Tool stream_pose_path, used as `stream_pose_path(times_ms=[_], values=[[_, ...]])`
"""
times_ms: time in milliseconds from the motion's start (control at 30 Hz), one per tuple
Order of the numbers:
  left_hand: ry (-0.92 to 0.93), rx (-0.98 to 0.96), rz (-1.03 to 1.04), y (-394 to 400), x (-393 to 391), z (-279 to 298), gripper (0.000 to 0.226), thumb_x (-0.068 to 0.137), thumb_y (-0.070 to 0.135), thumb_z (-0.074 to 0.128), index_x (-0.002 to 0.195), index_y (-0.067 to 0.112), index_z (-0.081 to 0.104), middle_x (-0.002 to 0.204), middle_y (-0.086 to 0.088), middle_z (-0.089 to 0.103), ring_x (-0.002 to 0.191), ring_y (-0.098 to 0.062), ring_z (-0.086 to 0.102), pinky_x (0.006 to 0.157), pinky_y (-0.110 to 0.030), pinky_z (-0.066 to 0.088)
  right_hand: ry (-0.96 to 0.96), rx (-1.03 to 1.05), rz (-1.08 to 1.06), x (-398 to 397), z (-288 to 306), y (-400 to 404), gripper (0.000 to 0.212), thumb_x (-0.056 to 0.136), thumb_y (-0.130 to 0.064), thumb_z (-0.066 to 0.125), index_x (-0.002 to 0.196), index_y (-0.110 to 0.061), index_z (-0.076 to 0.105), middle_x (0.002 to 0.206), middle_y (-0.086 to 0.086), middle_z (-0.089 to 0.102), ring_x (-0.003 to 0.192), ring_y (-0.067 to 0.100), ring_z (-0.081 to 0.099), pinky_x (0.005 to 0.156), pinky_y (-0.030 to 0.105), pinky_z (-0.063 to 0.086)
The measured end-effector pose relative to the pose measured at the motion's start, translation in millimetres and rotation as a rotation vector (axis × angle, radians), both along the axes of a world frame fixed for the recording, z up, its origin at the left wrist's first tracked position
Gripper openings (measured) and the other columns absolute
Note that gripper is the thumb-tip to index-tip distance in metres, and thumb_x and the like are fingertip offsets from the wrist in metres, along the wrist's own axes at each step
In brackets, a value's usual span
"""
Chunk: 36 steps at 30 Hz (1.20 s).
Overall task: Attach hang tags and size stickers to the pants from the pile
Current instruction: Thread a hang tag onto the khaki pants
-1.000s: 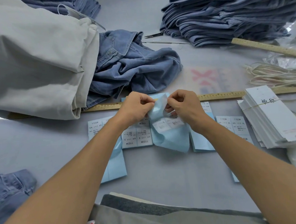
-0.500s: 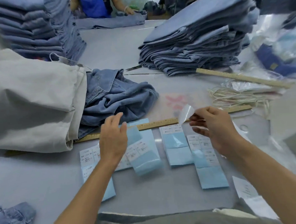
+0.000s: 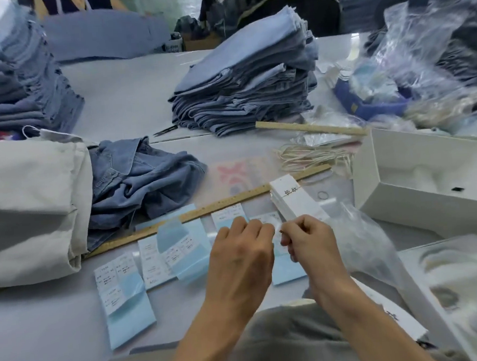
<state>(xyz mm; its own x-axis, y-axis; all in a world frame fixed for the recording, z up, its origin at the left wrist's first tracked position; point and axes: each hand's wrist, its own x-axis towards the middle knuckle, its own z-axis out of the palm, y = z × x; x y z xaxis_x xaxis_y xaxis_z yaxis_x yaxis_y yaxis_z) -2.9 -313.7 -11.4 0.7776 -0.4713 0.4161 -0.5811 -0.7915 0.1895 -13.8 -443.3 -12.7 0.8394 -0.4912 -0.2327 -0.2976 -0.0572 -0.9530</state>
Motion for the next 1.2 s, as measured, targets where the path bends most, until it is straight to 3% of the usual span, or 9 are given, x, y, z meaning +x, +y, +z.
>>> stream_pose_path(times_ms=[167,267,400,633,767,867,967,1033,1200], values=[[0.007,-0.078,-0.017,-17.0,-3.2,3.6,0.014,0.082,0.010,0.081,0.079,0.015,0.068,0.073,-0.001,0.066,0.069,-0.023,0.057,0.056,-0.034,0.048,0.002,0.011,-0.009,-14.9,1.3,-17.3,0.015,0.095,-0.014,0.062,0.082,-0.009,0.067,0.067,-0.001,0.067,0.061,0.012,0.056,0.061,0.028,0.047],[0.340,-0.399,0.069,-25.0,0.6,0.0,0.010,0.090,0.023,0.075,0.084,0.027,0.069,0.079,0.014,0.069,0.072,-0.010,0.058,0.060,-0.014,0.041,-0.019,0.116,-0.005,-22.2,0.5,-24.3,0.012,0.100,-0.034,0.060,0.095,-0.028,0.070,0.082,-0.009,0.073,0.069,0.009,0.068,0.062,0.025,0.055],[0.734,-0.876,0.105,-34.4,12.9,-12.0,0.013,0.086,0.015,0.080,0.081,0.026,0.075,0.076,0.013,0.073,0.076,-0.007,0.067,0.067,-0.014,0.051,-0.025,0.041,-0.085,-28.2,-10.4,-30.4,0.008,0.095,-0.042,0.065,0.099,-0.035,0.065,0.088,-0.015,0.071,0.086,0.007,0.069,0.074,0.027,0.060],[0.814,-0.894,0.040,-54.0,25.5,-29.6,0.004,0.086,0.035,0.077,0.084,0.032,0.076,0.080,0.019,0.075,0.084,-0.002,0.066,0.063,-0.015,0.051,-0.017,-0.031,-0.082,-26.0,-21.3,-60.5,0.015,0.096,-0.018,0.069,0.082,-0.025,0.070,0.079,-0.018,0.072,0.084,0.009,0.066,0.059,0.011,0.049],[0.802,-0.908,0.187,-63.5,45.6,-45.6,0.019,0.095,0.035,0.069,0.113,0.039,0.064,0.094,0.017,0.073,0.081,-0.003,0.069,0.059,-0.018,0.055,-0.062,-0.021,-0.203,-25.7,-29.2,-72.9,0.017,0.091,-0.011,0.071,0.078,-0.021,0.070,0.075,-0.016,0.071,0.073,-0.001,0.064,0.058,0.008,0.046],[0.607,-0.621,0.145,-86.4,68.2,-62.4,0.021,0.099,0.024,0.065,0.119,0.028,0.066,0.109,0.009,0.071,0.088,-0.005,0.066,0.072,-0.017,0.053,-0.090,0.045,-0.288,-33.0,-33.9,-76.9,0.014,0.091,-0.010,0.071,0.081,-0.020,0.070,0.076,-0.014,0.071,0.072,-0.003,0.064,0.059,0.009,0.047],[0.423,-0.061,-0.117,-127.4,83.2,-77.5,0.034,0.096,0.020,0.067,0.130,0.018,0.063,0.129,-0.001,0.062,0.114,-0.020,0.053,0.087,-0.033,0.049,-0.143,0.076,-0.378,-38.5,-36.3,-79.9,0.015,0.090,-0.008,0.071,0.079,-0.018,0.070,0.075,-0.008,0.071,0.069,0.001,0.064,0.060,0.013,0.049],[0.314,0.272,-0.243,-146.9,91.7,-82.8,0.043,0.090,0.016,0.071,0.130,0.015,0.055,0.132,-0.004,0.053,0.117,-0.024,0.047,0.081,-0.032,0.045,-0.156,0.101,-0.389,-39.5,-36.5,-79.9,0.015,0.090,-0.008,0.070,0.079,-0.018,0.070,0.077,-0.005,0.072,0.070,0.002,0.064,0.063,0.015,0.050],[0.235,0.336,-0.277,-165.2,107.9,-83.9,0.012,0.094,0.008,0.062,0.105,0.011,0.062,0.114,-0.007,0.063,0.099,-0.027,0.059,0.064,-0.032,0.041,-0.128,0.221,-0.390,-39.0,-41.9,-89.0,0.021,0.091,-0.007,0.069,0.075,-0.021,0.071,0.073,-0.004,0.070,0.067,0.003,0.060,0.064,0.018,0.050]])
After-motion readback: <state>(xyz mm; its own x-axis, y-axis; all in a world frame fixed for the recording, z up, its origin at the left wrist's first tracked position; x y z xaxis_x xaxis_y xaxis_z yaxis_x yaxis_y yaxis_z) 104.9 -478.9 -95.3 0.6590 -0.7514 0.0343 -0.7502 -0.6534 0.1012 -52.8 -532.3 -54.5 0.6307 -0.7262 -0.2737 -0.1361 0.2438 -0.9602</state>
